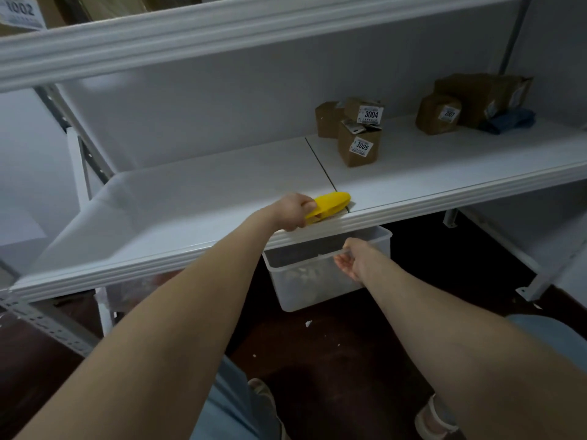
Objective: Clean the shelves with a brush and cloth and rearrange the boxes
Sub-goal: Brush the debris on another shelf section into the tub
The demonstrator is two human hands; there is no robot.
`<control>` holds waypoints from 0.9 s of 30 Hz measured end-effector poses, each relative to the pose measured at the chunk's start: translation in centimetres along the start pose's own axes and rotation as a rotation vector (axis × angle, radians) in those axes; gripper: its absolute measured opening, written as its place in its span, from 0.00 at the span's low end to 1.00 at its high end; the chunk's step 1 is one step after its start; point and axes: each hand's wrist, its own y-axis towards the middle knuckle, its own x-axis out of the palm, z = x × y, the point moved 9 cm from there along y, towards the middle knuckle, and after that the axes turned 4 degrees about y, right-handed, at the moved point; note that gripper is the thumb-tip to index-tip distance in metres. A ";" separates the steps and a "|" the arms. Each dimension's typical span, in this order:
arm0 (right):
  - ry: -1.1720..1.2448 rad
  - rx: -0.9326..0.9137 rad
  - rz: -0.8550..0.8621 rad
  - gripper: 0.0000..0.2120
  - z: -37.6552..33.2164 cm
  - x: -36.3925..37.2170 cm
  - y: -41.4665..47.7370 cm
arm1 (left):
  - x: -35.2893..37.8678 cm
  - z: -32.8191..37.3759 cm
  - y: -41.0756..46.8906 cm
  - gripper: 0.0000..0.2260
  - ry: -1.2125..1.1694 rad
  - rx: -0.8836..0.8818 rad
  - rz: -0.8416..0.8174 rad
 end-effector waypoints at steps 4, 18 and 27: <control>0.005 -0.003 0.000 0.02 0.0 0.0 -0.2 | -1.2 0.2 -0.9 0.12 -0.075 0.025 0.015; 0.038 -0.029 0.000 0.06 -0.2 -0.2 -0.8 | -0.1 -0.3 -1.1 0.12 0.080 -0.013 0.037; 0.060 -0.046 0.000 0.03 -0.6 -0.6 -1.2 | -3.0 -1.6 -1.3 0.15 0.142 -0.059 0.289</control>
